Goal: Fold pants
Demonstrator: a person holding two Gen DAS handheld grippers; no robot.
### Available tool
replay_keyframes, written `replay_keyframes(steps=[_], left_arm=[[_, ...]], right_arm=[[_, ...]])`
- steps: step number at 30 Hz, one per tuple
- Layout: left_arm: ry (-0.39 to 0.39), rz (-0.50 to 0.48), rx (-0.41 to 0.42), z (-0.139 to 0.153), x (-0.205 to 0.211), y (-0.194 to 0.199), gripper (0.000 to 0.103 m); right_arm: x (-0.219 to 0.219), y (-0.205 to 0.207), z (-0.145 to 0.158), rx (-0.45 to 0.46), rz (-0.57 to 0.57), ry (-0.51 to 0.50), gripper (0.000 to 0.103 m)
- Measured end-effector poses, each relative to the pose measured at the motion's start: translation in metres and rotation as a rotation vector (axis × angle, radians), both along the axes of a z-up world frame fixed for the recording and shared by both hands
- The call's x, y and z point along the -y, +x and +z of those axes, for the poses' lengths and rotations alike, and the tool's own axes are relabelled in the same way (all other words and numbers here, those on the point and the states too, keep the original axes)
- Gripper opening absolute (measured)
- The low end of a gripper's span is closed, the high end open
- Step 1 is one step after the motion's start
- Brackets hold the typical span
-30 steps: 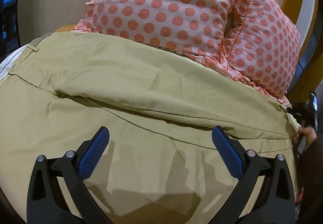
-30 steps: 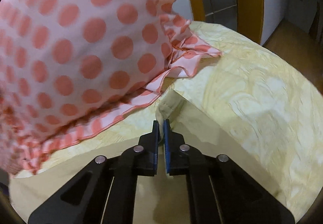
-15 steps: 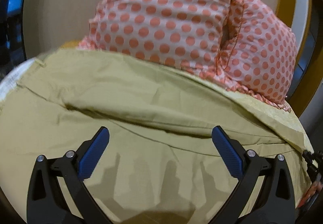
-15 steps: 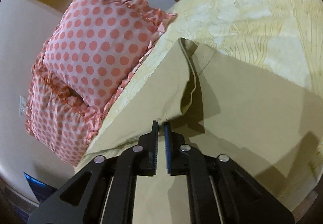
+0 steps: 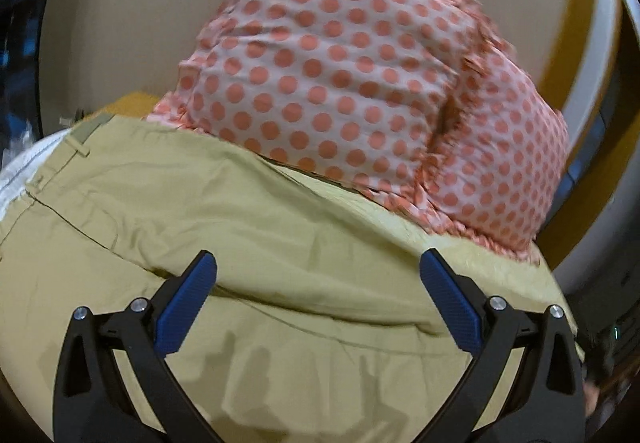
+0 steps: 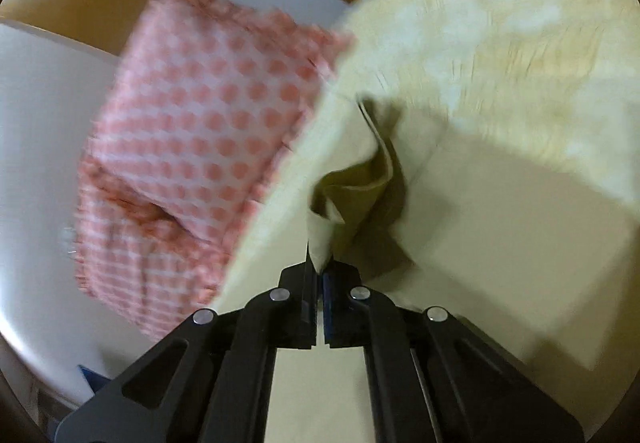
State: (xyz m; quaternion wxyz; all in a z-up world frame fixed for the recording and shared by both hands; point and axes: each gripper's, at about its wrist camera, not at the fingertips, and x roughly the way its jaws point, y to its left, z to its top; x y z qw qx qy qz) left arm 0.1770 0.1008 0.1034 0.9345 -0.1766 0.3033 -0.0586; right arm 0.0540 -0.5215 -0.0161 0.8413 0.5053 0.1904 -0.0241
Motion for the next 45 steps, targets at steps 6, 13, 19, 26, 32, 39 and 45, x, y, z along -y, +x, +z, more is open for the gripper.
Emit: replay_keyframes(steps=[6,13,19,26,32,39,45], left_arm=[[-0.046,0.051,-0.134,-0.014,-0.022,0.060,0.100],[-0.005,0.123,-0.324,-0.050,-0.029,0.138,0.042],[-0.070,0.145,-0.252,-0.038,-0.048,0.099,0.002],[-0.029,0.147,-0.107,-0.029,-0.052,-0.084,0.008],[-0.054,0.197,-0.174,-0.073,-0.055,-0.150,0.007],[-0.074,0.199,-0.151,-0.081,-0.047,-0.170,0.004],[-0.055,0.180,-0.150,-0.089,-0.047,-0.177,0.008]], right_arm=[[0.003,-0.046,0.011,0.048,-0.042,-0.041,0.002],[0.006,-0.048,0.008,0.055,-0.030,-0.025,0.002],[0.006,-0.056,0.019,0.102,-0.011,-0.041,0.002],[0.020,-0.073,0.007,0.036,-0.062,-0.072,0.002],[0.026,-0.084,-0.010,-0.005,-0.080,-0.045,0.002],[0.032,-0.096,-0.018,-0.039,-0.107,-0.053,0.002],[0.027,-0.096,-0.028,-0.113,-0.108,-0.088,0.002]])
